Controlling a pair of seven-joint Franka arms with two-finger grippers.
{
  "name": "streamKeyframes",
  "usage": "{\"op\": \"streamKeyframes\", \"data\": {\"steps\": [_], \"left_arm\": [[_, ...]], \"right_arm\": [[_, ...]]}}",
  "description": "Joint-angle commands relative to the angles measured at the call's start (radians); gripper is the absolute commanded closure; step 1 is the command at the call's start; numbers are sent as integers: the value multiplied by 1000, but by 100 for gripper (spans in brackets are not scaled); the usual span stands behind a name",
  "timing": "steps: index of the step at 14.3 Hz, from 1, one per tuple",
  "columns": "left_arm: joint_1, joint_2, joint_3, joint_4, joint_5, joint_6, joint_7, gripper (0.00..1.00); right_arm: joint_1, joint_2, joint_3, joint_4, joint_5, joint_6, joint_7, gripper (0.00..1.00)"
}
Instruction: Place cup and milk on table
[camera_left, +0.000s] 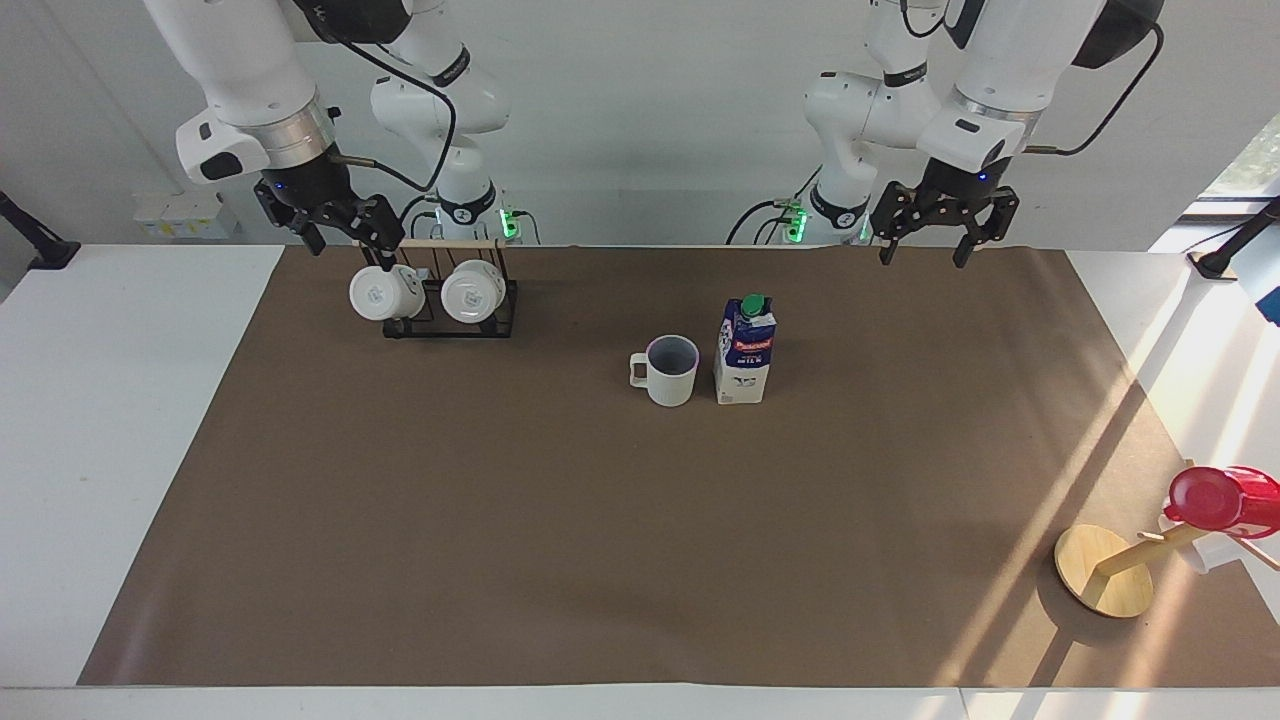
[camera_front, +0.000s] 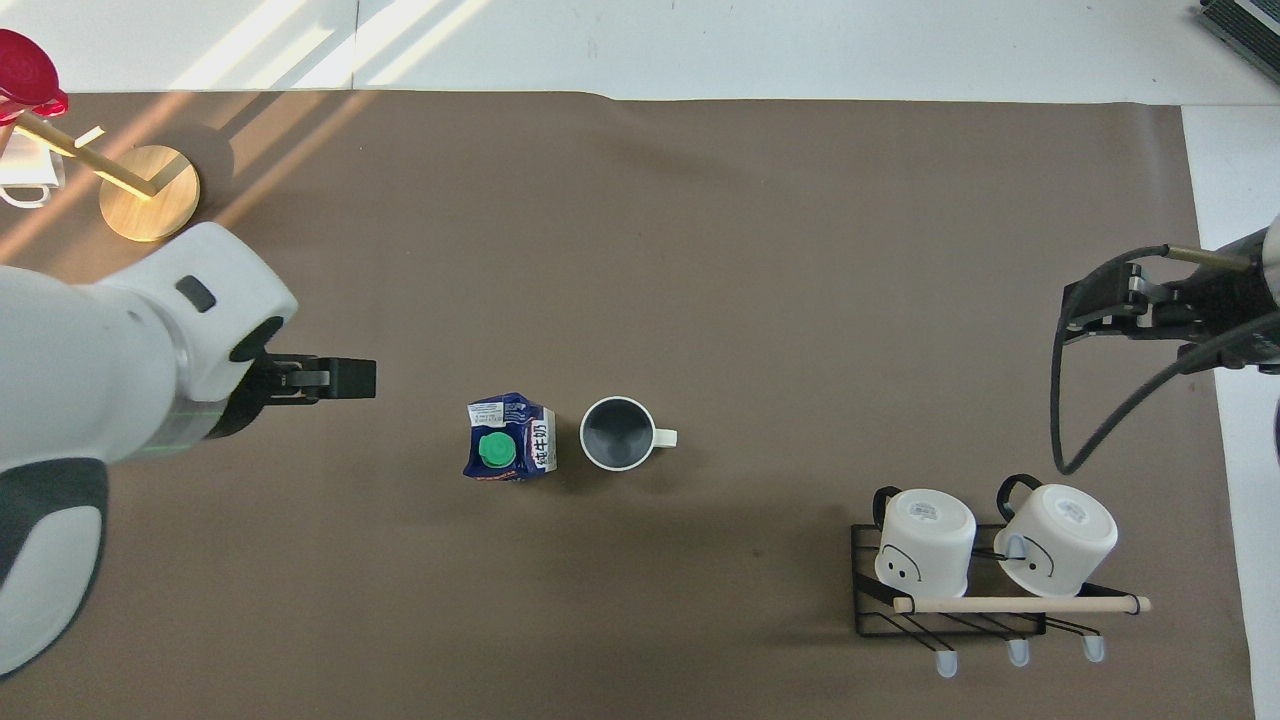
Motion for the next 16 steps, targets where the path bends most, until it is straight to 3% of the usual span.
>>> {"op": "streamKeyframes", "data": {"steps": [1, 5, 16], "left_arm": [[27, 24, 32, 84, 14, -75, 101, 0], [58, 60, 33, 145, -3, -147, 113, 0], [52, 57, 30, 145, -6, -137, 115, 0]], "right_arm": [[-16, -20, 10, -28, -1, 21, -21, 0], [-15, -20, 10, -28, -1, 21, -21, 0], [-18, -20, 10, -26, -1, 21, -23, 0]]}}
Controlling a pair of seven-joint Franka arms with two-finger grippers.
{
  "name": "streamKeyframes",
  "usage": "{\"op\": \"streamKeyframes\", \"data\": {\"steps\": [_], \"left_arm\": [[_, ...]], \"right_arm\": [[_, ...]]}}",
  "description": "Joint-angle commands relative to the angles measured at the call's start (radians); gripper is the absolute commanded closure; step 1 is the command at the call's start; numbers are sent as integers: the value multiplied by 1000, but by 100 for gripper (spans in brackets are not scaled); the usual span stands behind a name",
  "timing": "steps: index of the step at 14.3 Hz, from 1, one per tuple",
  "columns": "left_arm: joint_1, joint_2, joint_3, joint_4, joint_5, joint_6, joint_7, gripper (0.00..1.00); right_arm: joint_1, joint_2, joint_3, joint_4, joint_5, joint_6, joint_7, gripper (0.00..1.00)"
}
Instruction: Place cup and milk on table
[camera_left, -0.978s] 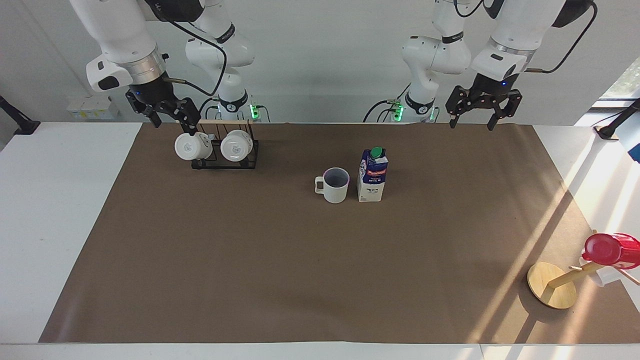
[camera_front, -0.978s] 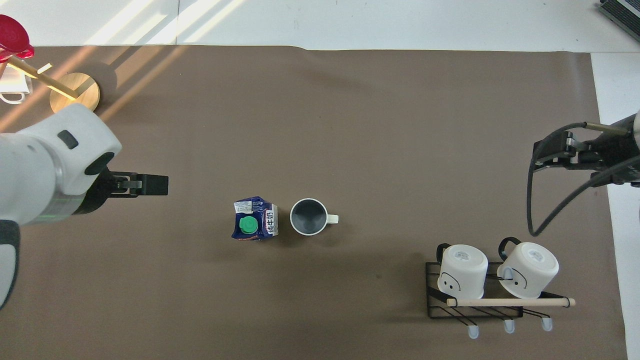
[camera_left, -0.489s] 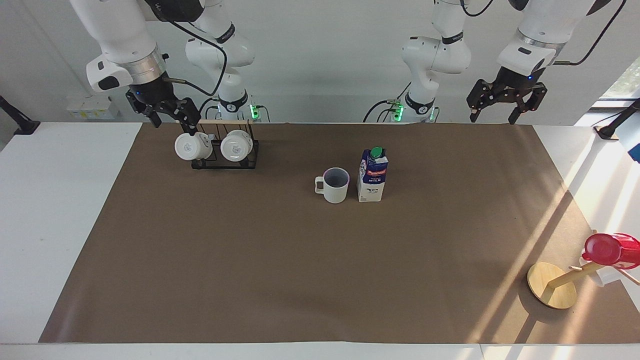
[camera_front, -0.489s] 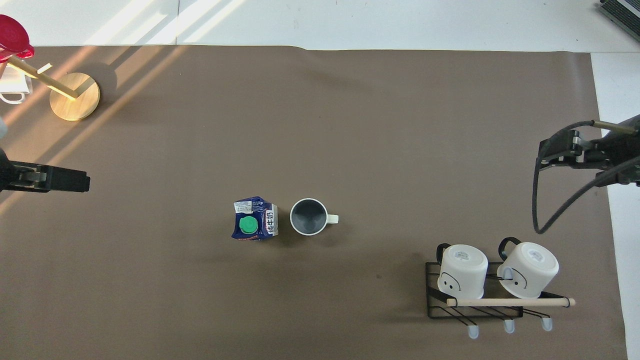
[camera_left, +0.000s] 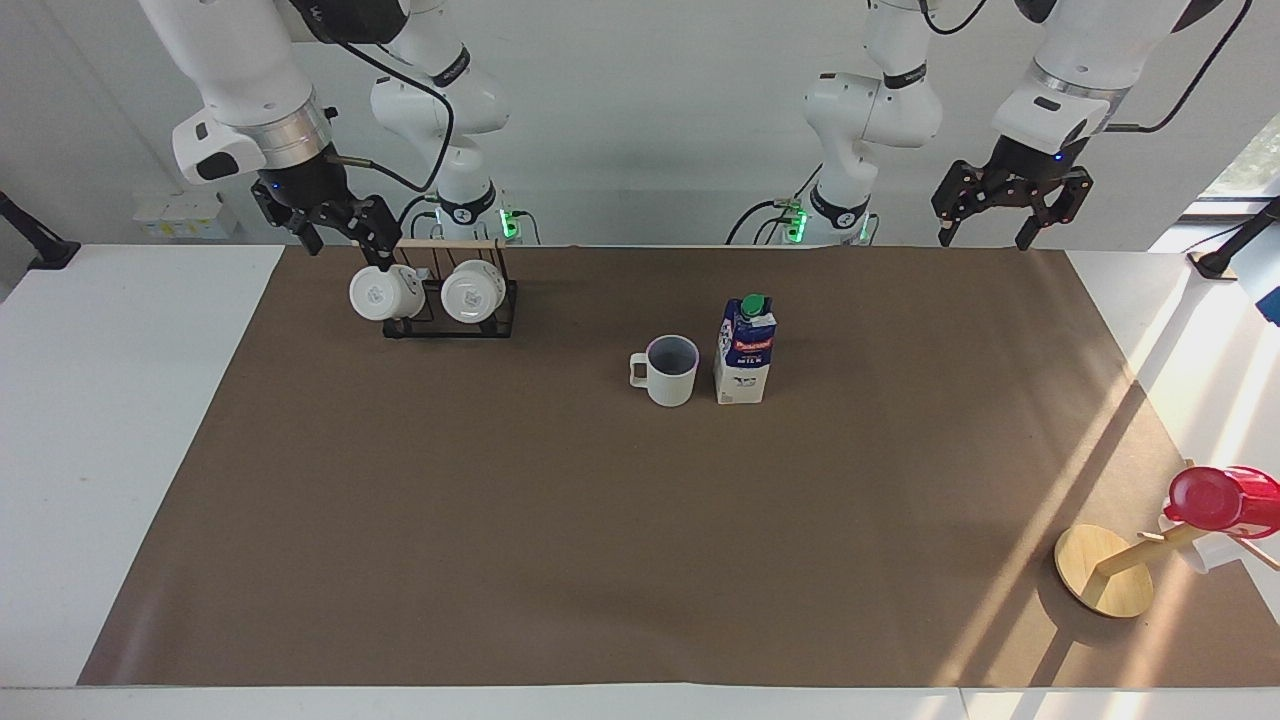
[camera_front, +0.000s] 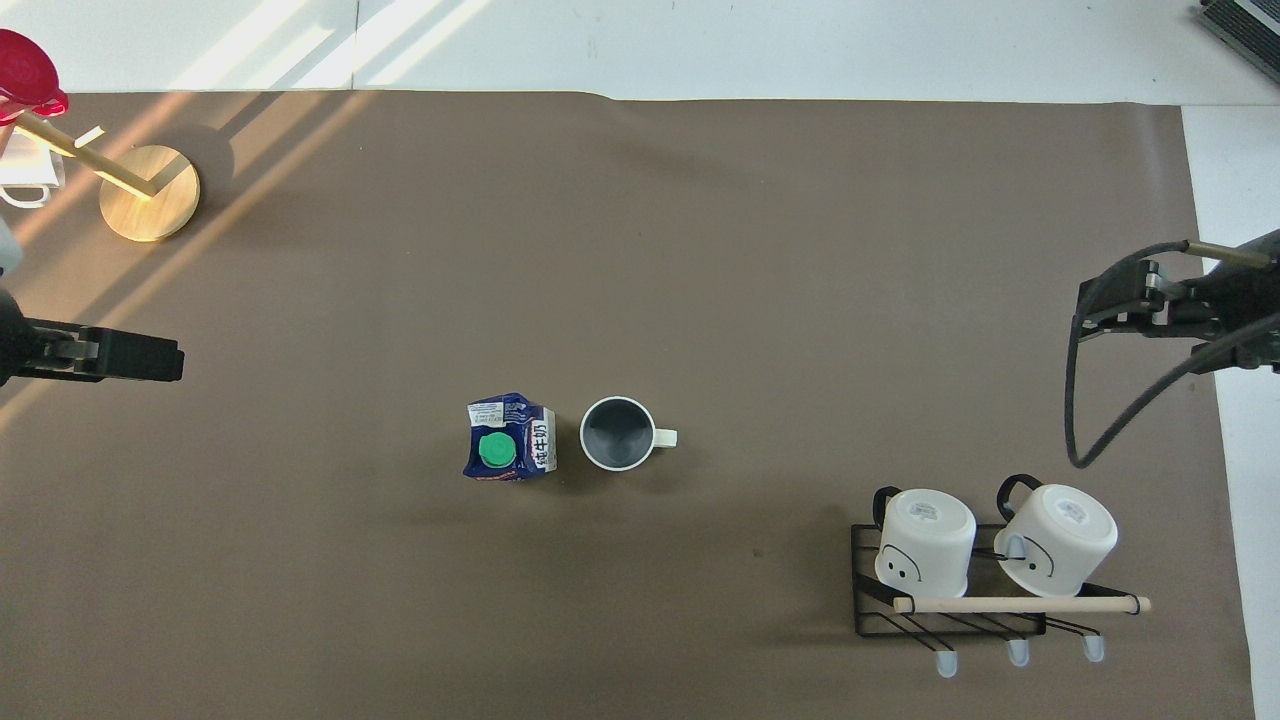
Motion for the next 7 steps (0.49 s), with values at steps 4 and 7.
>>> {"op": "streamKeyframes", "data": {"steps": [4, 7], "left_arm": [[9, 16, -8, 30, -5, -14, 17, 0], [33, 18, -22, 29, -8, -15, 17, 0]], "right_arm": [[-16, -20, 9, -26, -1, 21, -24, 0], [-16, -19, 9, -26, -1, 23, -21, 0]]}}
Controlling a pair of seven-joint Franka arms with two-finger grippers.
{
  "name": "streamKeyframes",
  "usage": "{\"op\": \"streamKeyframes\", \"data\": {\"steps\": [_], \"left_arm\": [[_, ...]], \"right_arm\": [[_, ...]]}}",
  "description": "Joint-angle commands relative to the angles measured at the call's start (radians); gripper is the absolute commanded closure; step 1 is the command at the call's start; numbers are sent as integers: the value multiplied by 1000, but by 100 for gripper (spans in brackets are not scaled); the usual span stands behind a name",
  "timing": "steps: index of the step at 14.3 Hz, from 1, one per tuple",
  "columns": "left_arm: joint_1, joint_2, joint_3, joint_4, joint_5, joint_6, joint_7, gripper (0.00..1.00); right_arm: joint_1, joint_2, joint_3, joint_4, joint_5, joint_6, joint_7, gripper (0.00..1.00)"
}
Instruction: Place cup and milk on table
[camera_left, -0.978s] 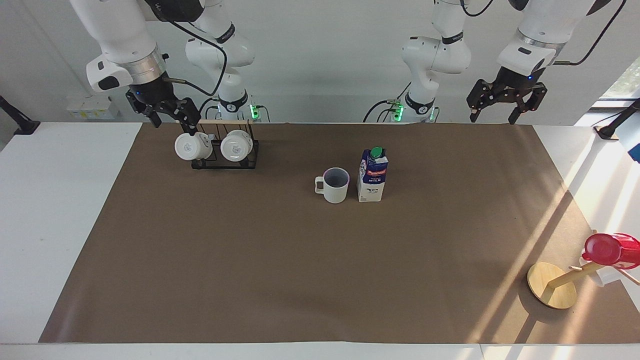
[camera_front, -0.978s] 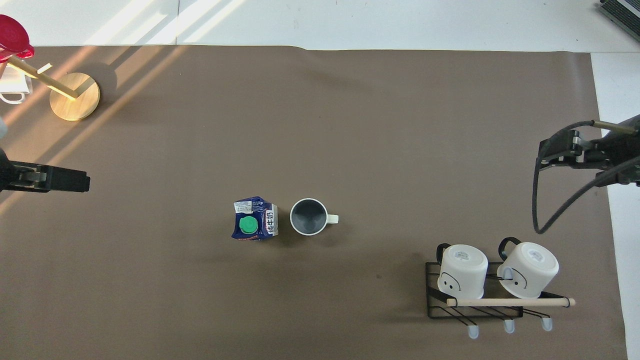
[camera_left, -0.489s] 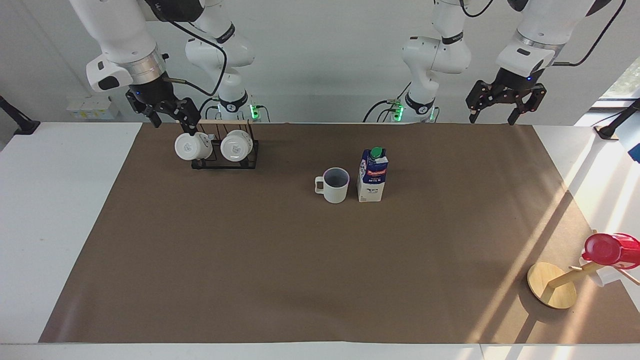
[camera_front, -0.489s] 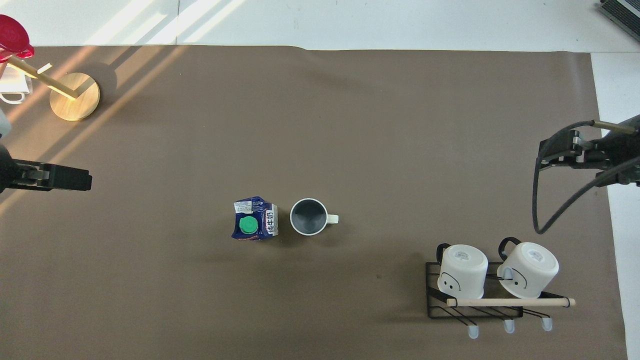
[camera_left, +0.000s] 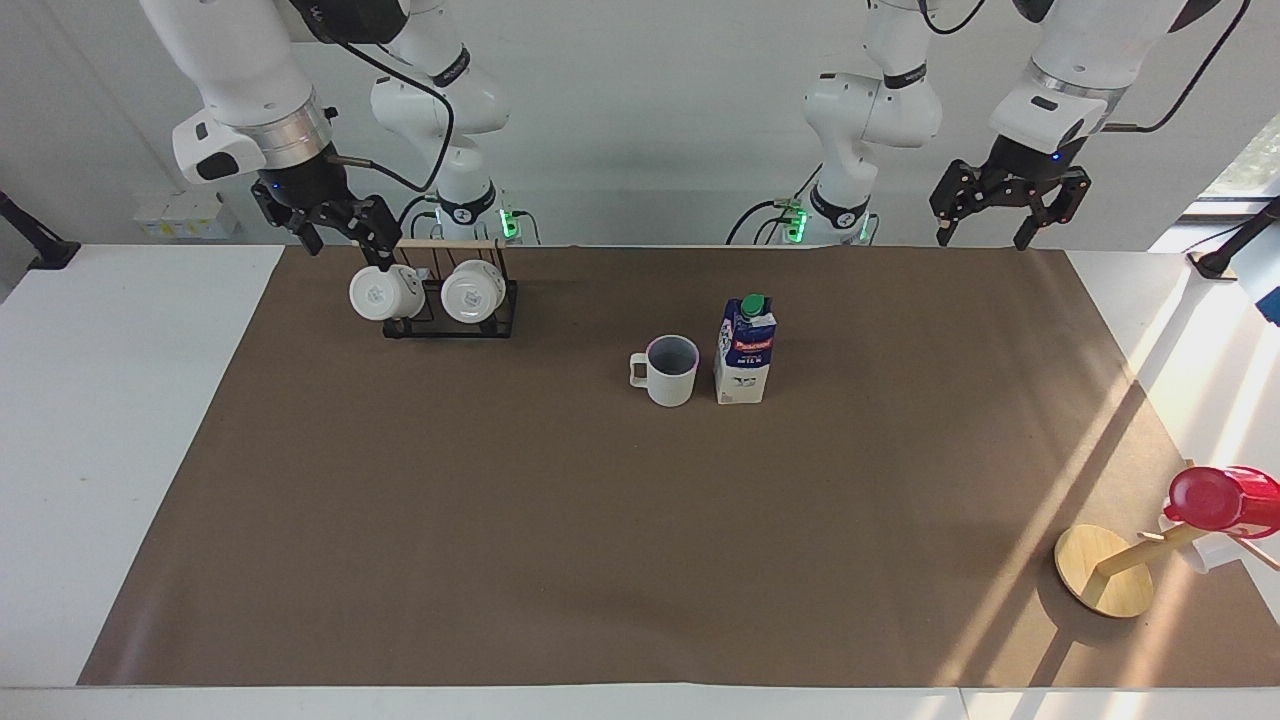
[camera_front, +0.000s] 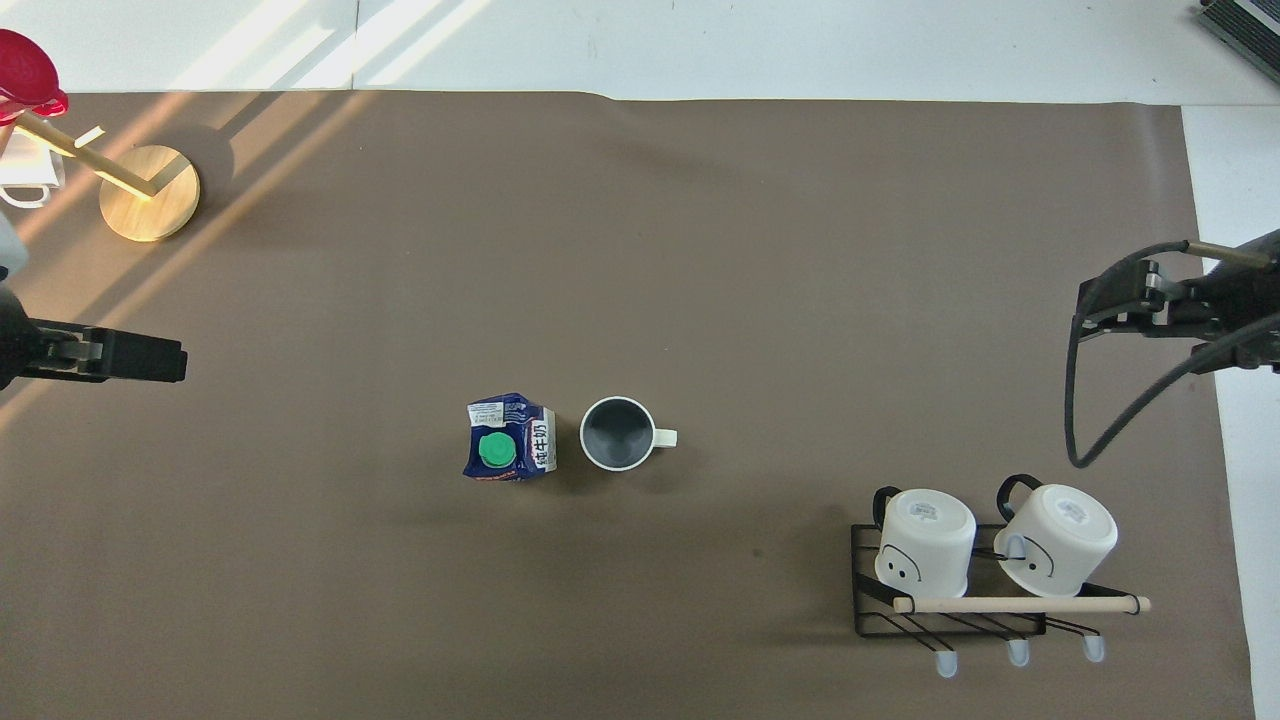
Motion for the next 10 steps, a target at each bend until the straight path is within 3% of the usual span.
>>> {"op": "streamKeyframes", "data": {"steps": [1, 7, 10], "left_arm": [[73, 18, -54, 30, -16, -17, 17, 0], [306, 19, -284, 33, -28, -18, 17, 0], [372, 21, -330, 32, -30, -20, 19, 0]], "right_arm": [[-16, -19, 9, -26, -1, 23, -23, 0], [-7, -22, 10, -29, -12, 23, -21, 0], [-7, -24, 10, -31, -12, 23, -24, 0]]}}
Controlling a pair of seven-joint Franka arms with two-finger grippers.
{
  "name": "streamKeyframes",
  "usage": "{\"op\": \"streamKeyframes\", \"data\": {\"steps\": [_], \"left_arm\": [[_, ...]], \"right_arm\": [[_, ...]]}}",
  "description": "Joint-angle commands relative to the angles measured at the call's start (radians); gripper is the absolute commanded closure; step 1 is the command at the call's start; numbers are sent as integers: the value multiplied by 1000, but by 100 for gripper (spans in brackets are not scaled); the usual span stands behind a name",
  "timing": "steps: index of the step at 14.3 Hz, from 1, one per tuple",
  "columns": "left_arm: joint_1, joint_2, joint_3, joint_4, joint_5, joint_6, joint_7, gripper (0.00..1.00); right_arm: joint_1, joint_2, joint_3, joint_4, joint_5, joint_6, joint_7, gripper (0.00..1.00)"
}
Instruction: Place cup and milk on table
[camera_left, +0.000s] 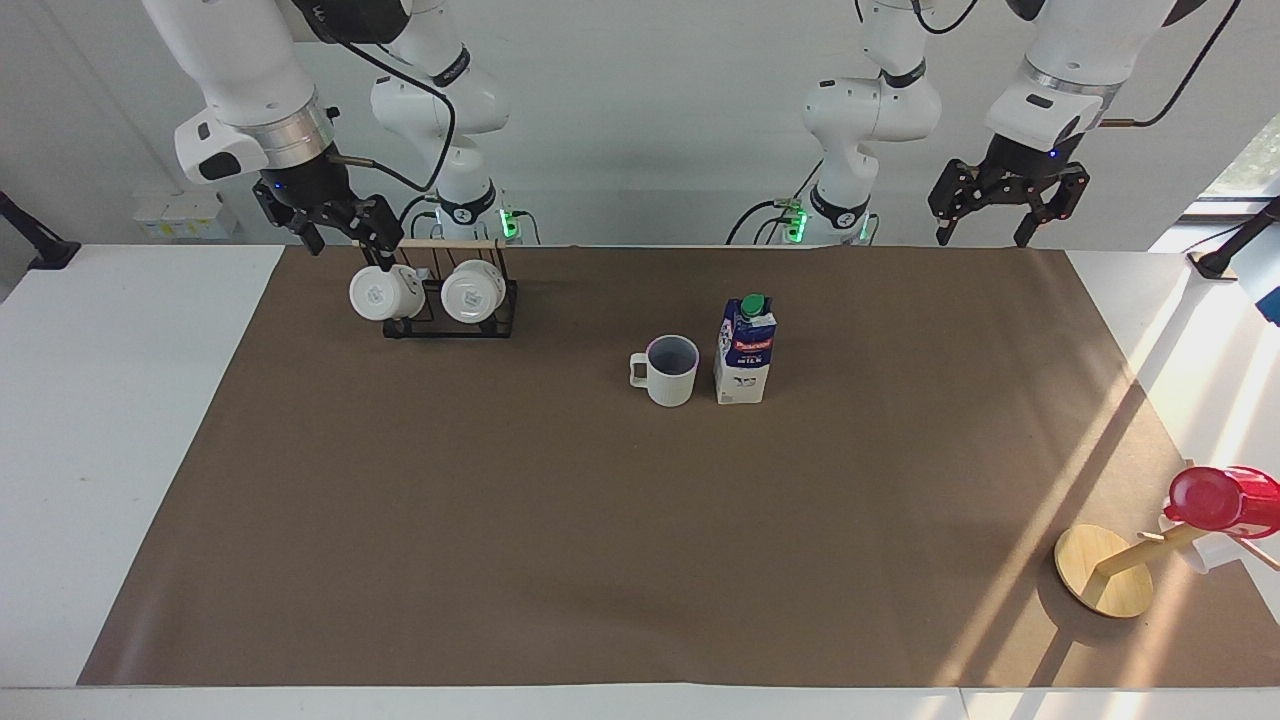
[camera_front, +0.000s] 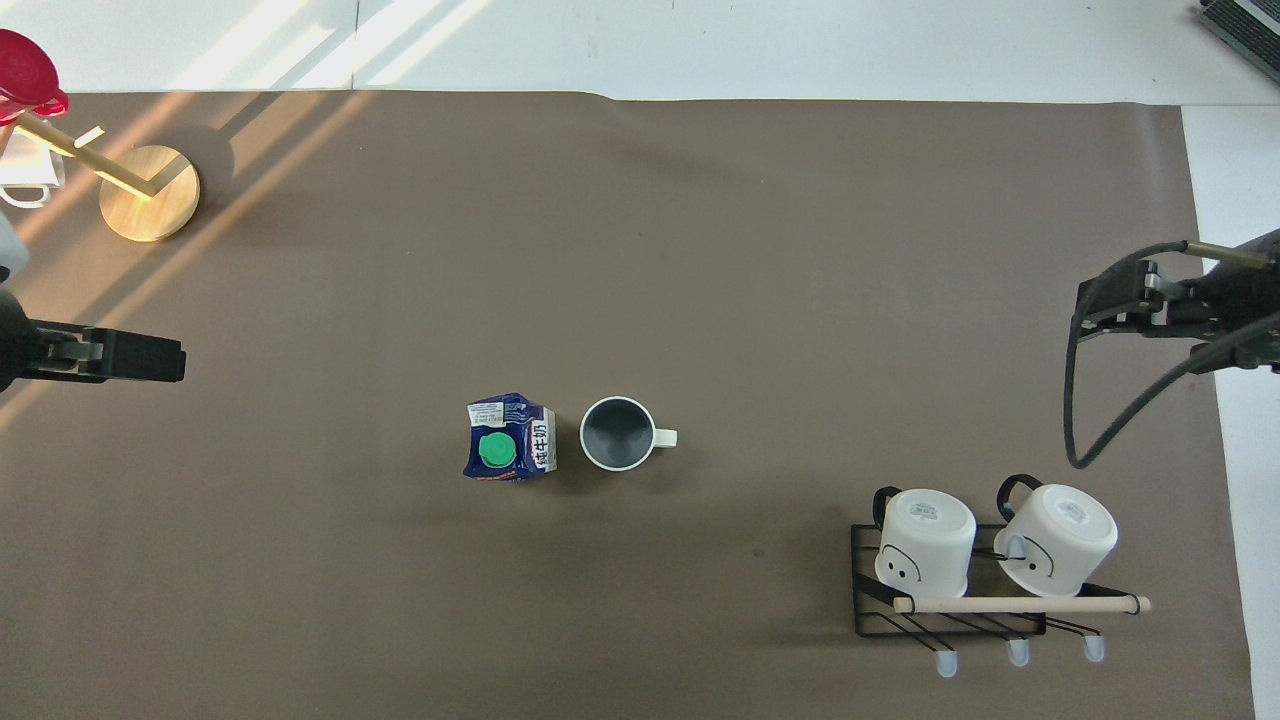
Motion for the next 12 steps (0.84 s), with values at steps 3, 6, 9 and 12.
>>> {"op": "streamKeyframes", "data": {"steps": [3, 6, 9, 12], "left_arm": [[50, 18, -33, 33, -18, -21, 16, 0], [50, 18, -34, 33, -22, -21, 14, 0], [50, 18, -34, 33, -24, -21, 12, 0], [52, 18, -34, 33, -30, -23, 11, 0]], "right_arm": [[-8, -25, 7, -39, -19, 59, -20, 0], [6, -34, 7, -60, -19, 75, 9, 0], [6, -54, 9, -86, -21, 76, 36, 0], [7, -54, 9, -88, -24, 79, -10, 0]]}}
